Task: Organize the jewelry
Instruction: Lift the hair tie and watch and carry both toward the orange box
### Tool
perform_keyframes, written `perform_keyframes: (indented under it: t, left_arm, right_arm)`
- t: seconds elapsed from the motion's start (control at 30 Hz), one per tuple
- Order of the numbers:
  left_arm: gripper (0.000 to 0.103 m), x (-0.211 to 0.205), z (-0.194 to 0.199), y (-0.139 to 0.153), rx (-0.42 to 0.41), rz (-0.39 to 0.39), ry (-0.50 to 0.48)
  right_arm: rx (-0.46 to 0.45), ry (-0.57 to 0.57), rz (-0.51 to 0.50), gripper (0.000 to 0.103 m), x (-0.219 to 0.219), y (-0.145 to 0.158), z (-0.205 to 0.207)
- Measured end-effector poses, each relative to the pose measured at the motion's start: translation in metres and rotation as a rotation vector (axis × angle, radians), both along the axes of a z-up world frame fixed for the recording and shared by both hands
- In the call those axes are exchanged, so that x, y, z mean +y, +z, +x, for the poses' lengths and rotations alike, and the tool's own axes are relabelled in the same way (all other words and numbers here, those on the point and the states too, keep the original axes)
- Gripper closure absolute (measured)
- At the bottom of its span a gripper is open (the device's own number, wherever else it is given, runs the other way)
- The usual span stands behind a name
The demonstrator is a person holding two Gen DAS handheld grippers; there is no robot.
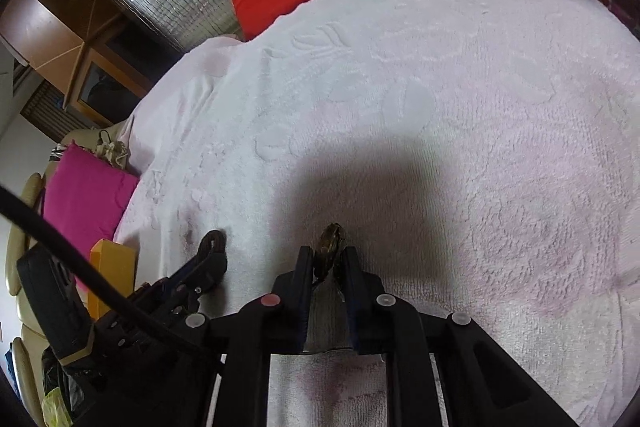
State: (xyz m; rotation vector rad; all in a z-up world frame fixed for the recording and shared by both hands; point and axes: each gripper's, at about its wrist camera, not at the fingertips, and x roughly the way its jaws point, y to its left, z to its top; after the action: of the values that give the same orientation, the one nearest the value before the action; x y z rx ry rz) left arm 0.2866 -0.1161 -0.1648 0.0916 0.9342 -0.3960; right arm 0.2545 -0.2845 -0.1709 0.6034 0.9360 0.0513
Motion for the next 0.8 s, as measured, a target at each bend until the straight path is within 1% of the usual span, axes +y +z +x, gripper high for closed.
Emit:
perform_keyframes:
  t: [0.07,0.13,0.23,0.4,0.6,0.7,0.8]
  left_arm:
    - [0.091,0.003,-0.002,0.003,0.0,-0.004,0.011]
    - [0.091,0.006,-0.004,0.007,-0.019,0.007,0.023]
    - [0.091,0.012,-0.008,0.014,-0.034,-0.003,0.038]
    - [0.091,0.026,-0.023,0.032,-0.09,-0.015,0.064]
    - [0.091,0.036,-0.046,0.047,-0.121,-0.047,0.04]
    - [0.091,0.038,-0.057,0.053,-0.141,-0.046,0.02]
    - [0.091,0.046,-0.066,0.06,-0.158,-0.061,0.019]
  right_arm:
    - [-0.016,-0.002,0.0,0.087,-0.001,0.003,-0.002]
    - [-0.034,0.001,-0.002,0.087,-0.001,0.008,-0.004]
    - [-0.064,0.01,0.003,0.087,0.0,0.015,-0.008]
    - [-0.125,0.028,0.008,0.089,0.002,0.028,-0.016]
    - [-0.179,0.042,0.034,0.089,0.005,0.039,-0.026]
    - [-0.2,0.041,0.032,0.089,0.007,0.044,-0.031]
    - [-0.217,0.045,0.033,0.089,0.009,0.049,-0.035]
